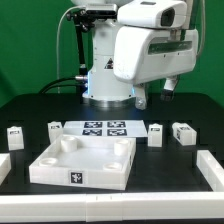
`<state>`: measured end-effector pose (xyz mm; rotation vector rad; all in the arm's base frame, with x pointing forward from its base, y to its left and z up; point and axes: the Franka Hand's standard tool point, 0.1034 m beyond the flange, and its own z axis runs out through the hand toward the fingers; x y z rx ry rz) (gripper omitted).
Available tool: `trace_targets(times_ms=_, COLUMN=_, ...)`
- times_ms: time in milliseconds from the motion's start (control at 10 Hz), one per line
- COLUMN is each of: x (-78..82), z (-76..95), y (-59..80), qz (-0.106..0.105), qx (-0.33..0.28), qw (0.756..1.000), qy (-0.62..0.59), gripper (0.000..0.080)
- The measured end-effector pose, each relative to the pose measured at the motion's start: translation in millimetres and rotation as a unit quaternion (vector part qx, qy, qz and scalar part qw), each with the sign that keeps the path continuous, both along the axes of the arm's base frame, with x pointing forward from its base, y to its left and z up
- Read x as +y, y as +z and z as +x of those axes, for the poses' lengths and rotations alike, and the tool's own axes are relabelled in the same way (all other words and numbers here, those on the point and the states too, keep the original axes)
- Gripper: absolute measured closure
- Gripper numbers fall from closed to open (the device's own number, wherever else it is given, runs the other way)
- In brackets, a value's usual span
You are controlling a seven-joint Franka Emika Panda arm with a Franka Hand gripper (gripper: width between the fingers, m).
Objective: Assemble one leg
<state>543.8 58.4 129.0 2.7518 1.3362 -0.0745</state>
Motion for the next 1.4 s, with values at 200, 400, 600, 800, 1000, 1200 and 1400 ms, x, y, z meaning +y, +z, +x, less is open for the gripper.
trace_targets(times_ms=200, x=-16.9, z=-15.3, y=-10.5, qz=0.003, qx=0.004, qw=0.999, qy=0.054, gripper=0.0150)
trace_targets(times_ms=400, x=-34.2, z=-36.3, y=-18.7, qz=0.005, qx=0.020, qw=0.992, qy=0.123, gripper=0.0150)
trace_targets(times_ms=600, x=-53.4, z=-49.5, y=-27.5, qz=0.007, qx=0.040, qw=0.984, qy=0.175, gripper=0.0150)
trace_targets(times_ms=800, x=-52.2, z=-49.1, y=-27.6, qz=0.007, qx=0.039, qw=0.985, qy=0.170, gripper=0.0150)
trace_targets(times_ms=1000, x=-52.5, z=-49.8, y=-29.0, qz=0.008, qx=0.040, qw=0.985, qy=0.169, gripper=0.0150)
trace_targets(times_ms=1200, x=-63.9, z=-63.3, y=-41.1, qz=0.014, qx=0.041, qw=0.976, qy=0.212, gripper=0.0150)
trace_targets(times_ms=1400, x=-80.1, z=-87.7, y=-57.9, qz=0.024, qx=0.054, qw=0.970, qy=0.236, gripper=0.0150)
